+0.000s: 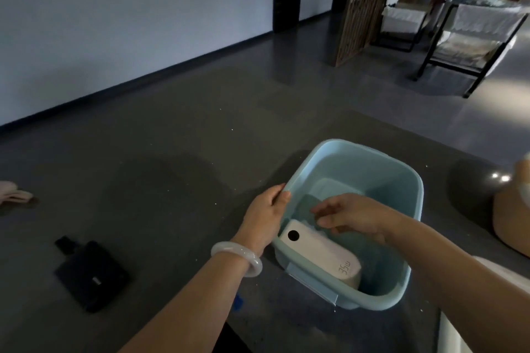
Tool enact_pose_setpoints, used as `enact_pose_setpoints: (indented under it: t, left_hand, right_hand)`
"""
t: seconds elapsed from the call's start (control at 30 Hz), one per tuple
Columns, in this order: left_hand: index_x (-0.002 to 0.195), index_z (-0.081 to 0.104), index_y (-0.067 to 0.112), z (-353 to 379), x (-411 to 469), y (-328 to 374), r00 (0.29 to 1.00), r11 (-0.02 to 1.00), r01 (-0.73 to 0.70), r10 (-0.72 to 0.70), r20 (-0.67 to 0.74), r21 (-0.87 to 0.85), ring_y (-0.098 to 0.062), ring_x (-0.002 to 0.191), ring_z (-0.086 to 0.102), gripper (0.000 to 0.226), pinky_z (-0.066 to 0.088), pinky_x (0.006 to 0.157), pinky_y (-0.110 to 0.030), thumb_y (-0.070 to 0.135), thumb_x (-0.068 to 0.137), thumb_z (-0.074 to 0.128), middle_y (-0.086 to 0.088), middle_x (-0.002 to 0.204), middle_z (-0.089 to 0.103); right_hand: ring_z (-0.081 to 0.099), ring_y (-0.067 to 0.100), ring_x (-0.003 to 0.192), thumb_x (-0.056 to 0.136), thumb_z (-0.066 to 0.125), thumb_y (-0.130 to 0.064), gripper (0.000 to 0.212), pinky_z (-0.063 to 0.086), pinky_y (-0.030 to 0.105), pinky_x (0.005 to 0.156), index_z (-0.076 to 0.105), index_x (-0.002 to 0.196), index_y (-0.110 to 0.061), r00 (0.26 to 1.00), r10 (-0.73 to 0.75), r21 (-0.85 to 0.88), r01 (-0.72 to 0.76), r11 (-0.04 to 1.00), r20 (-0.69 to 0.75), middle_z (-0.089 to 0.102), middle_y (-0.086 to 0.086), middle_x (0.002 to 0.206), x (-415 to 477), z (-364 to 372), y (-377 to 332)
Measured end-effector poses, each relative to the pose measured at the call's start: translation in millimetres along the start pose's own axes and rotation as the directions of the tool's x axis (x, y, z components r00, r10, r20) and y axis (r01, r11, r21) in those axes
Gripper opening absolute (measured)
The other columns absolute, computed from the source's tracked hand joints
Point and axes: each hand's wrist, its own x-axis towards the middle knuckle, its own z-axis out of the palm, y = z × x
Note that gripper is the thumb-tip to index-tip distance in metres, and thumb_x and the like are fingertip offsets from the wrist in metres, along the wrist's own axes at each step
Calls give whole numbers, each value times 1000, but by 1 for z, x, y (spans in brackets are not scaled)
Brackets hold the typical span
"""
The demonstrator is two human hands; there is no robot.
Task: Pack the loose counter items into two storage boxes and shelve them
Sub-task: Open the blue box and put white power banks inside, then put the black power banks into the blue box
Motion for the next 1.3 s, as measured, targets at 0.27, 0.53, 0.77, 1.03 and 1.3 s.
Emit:
enact_pose_setpoints:
  t: [0.27, 0.53, 0.77, 1.03, 1.3]
  left_hand:
    - [131, 57, 15, -65, -40, -12, 975, 948, 147, -90, -204, 281, -16, 117, 56, 38, 38, 95, -22, 35, 104, 40, 0, 127, 61]
    - [143, 45, 18, -151, -137, -77, 804, 819, 488, -289, -520, 301, -22, 127, 50, 50, 40, 107, -37, 43, 101, 45, -3, 142, 48]
    - [132, 52, 15, -204, -214, -134, 680, 735, 632, -373, -630, 247, -25, 121, 52, 45, 43, 103, -43, 44, 99, 47, -7, 132, 53]
    - [143, 42, 15, -262, -222, -185, 683, 711, 656, -415, -601, 253, -27, 130, 43, 52, 38, 108, -44, 44, 100, 45, -6, 141, 42]
    - [147, 36, 19, -302, -200, -224, 776, 741, 575, -358, -520, 347, -23, 135, 37, 54, 36, 111, -39, 41, 99, 48, -3, 146, 37]
  right_hand:
    - [58, 10, 88, 87, 61, -7, 23, 36, 7, 67, 68, 104, -20, 807, -489, -422, 337, 842, -331, 65, -5, 96, 9, 32, -81]
    - [58, 13, 110, 84, 72, -26, 44, 43, 24, 95, 58, 125, -17, 809, -544, -436, 582, 687, 222, 61, 1, 124, 32, 189, -133]
    - [50, 19, 124, 83, 74, -35, 67, 43, 28, 98, 43, 139, -16, 824, -416, -448, 560, 696, 384, 48, 4, 138, 38, 297, -149]
    - [27, 32, 139, 71, 69, -66, 108, 32, 41, 110, 19, 150, -11, 944, -286, -663, 319, 678, 162, 26, 12, 152, 65, 364, -158]
    - [32, 23, 127, 69, 74, -61, 96, 34, 34, 108, 35, 143, -14, 905, -409, -659, 380, 649, 119, 35, 4, 135, 89, 406, -165]
